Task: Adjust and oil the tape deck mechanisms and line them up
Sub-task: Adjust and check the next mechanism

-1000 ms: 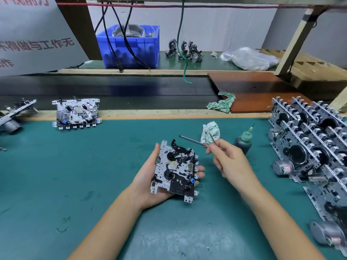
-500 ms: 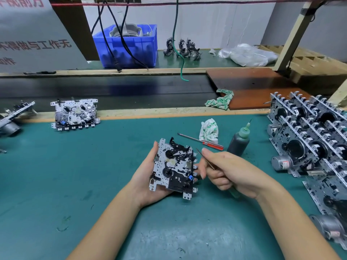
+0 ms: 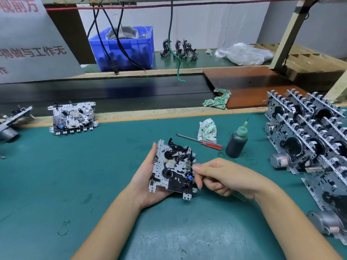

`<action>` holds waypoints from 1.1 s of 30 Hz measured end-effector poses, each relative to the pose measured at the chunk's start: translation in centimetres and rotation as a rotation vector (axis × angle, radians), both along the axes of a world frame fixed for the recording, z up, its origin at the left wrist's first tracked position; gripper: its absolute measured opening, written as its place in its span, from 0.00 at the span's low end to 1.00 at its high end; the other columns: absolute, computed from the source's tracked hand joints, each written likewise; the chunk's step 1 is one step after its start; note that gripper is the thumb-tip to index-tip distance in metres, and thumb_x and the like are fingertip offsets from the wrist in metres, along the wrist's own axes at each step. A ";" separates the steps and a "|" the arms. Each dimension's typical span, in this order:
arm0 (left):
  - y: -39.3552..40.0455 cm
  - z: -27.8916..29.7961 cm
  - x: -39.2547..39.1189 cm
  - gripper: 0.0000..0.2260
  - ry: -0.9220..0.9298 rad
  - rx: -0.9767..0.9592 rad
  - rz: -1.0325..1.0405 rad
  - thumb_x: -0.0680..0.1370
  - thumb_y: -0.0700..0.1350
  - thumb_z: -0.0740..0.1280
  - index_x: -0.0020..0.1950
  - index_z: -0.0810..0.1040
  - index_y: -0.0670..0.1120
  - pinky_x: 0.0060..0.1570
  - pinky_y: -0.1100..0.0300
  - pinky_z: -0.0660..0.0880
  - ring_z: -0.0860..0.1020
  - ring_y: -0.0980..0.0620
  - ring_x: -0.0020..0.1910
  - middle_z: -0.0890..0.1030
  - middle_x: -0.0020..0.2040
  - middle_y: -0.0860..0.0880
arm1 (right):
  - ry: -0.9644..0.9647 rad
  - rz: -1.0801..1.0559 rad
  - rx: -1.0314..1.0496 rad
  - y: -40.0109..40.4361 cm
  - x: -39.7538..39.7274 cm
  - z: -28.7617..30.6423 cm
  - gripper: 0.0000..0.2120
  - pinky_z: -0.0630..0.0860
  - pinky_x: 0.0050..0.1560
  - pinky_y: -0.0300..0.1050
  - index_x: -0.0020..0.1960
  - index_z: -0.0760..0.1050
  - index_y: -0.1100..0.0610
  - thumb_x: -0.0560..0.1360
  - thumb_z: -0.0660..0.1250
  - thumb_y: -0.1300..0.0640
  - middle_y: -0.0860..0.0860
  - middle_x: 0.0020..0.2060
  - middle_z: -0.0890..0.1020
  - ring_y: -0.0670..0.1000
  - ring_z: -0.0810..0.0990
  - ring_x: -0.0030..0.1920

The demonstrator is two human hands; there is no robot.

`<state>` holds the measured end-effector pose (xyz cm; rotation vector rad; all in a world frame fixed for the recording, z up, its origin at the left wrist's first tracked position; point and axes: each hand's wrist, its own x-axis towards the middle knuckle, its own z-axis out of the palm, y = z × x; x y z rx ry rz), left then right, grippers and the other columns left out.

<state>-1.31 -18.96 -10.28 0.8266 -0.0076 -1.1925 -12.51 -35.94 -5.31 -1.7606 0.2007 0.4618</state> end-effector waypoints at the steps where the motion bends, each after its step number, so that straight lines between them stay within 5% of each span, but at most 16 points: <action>1: 0.0 0.0 0.0 0.32 0.000 -0.002 -0.002 0.74 0.67 0.56 0.57 0.82 0.42 0.57 0.49 0.73 0.78 0.43 0.60 0.78 0.62 0.40 | 0.009 0.002 -0.013 0.0 0.0 0.0 0.20 0.55 0.21 0.33 0.34 0.74 0.54 0.80 0.56 0.46 0.47 0.21 0.62 0.45 0.56 0.21; 18: -0.1 0.5 -0.4 0.36 0.003 0.016 -0.006 0.75 0.68 0.54 0.60 0.80 0.39 0.61 0.46 0.70 0.77 0.40 0.61 0.75 0.64 0.35 | 0.027 0.020 -0.032 0.4 0.1 -0.5 0.19 0.63 0.20 0.34 0.33 0.75 0.55 0.80 0.59 0.48 0.47 0.19 0.70 0.43 0.65 0.19; 33: -0.1 0.4 -0.3 0.35 -0.019 0.049 -0.004 0.75 0.68 0.55 0.62 0.79 0.40 0.65 0.46 0.67 0.75 0.40 0.63 0.75 0.65 0.37 | 0.061 0.001 -0.067 0.6 0.2 -0.6 0.22 0.55 0.20 0.33 0.29 0.65 0.52 0.81 0.55 0.45 0.47 0.18 0.68 0.44 0.57 0.18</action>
